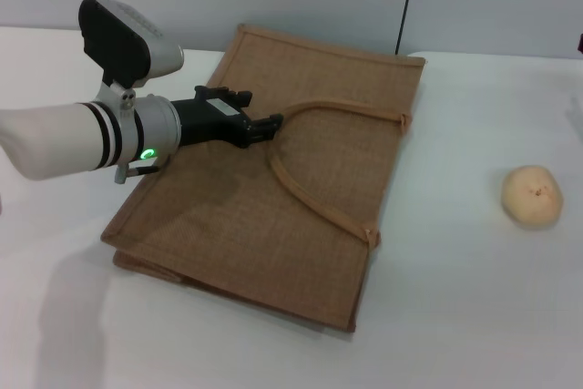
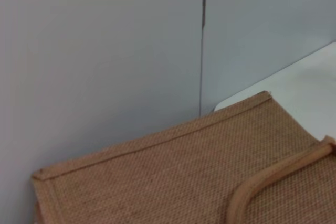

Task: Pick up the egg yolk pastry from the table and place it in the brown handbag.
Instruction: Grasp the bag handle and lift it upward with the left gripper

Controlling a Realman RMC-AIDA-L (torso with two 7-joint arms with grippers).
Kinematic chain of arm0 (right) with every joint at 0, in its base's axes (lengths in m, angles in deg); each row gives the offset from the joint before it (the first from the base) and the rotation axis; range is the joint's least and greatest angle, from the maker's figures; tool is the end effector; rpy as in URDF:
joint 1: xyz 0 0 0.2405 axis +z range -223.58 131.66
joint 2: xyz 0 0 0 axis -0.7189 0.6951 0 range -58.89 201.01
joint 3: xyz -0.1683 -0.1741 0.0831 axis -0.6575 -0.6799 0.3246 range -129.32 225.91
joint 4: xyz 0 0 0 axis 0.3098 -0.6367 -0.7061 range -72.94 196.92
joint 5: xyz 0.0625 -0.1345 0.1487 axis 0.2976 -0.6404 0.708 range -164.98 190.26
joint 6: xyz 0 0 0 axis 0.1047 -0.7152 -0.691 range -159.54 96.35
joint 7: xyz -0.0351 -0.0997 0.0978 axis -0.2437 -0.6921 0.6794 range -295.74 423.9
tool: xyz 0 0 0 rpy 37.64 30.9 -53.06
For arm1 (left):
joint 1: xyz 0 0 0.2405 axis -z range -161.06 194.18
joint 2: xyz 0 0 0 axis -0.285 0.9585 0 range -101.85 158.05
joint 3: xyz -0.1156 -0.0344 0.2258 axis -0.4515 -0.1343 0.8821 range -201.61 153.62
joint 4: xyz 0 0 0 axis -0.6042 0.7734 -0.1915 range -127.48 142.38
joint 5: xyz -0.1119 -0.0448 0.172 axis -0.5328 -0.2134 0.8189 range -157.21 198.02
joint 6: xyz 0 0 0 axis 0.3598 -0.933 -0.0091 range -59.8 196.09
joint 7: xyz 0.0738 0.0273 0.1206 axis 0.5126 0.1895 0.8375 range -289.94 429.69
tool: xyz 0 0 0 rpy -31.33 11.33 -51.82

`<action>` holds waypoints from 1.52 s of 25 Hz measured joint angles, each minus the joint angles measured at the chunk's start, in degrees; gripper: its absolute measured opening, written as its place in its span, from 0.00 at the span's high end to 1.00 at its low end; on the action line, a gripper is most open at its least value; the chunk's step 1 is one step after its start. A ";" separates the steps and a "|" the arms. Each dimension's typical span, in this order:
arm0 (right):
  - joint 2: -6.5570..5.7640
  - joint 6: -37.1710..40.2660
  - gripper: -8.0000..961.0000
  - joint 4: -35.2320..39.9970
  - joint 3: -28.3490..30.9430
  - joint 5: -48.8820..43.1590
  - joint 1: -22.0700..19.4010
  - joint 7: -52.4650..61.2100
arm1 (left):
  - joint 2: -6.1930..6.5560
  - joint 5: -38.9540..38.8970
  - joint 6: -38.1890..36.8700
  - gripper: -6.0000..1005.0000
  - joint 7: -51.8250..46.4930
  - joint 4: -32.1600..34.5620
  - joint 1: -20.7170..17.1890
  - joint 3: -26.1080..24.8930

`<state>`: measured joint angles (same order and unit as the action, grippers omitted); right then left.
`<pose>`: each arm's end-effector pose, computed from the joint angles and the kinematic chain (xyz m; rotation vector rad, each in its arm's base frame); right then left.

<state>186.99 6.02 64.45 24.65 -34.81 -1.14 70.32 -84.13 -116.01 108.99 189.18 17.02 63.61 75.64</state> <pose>0.3185 0.4416 0.0251 -1.5905 0.6450 0.3507 -0.2521 0.4289 -0.0490 -2.3819 -0.6118 -0.3506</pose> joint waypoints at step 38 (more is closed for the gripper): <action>0.00 0.00 0.10 -0.31 0.00 0.00 0.66 0.00 | -1.10 4.67 -4.83 0.38 -5.54 -1.26 2.74 -0.12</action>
<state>186.99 6.02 64.14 24.65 -34.82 -0.48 70.32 -85.24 -111.34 104.15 183.64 15.76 66.35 75.52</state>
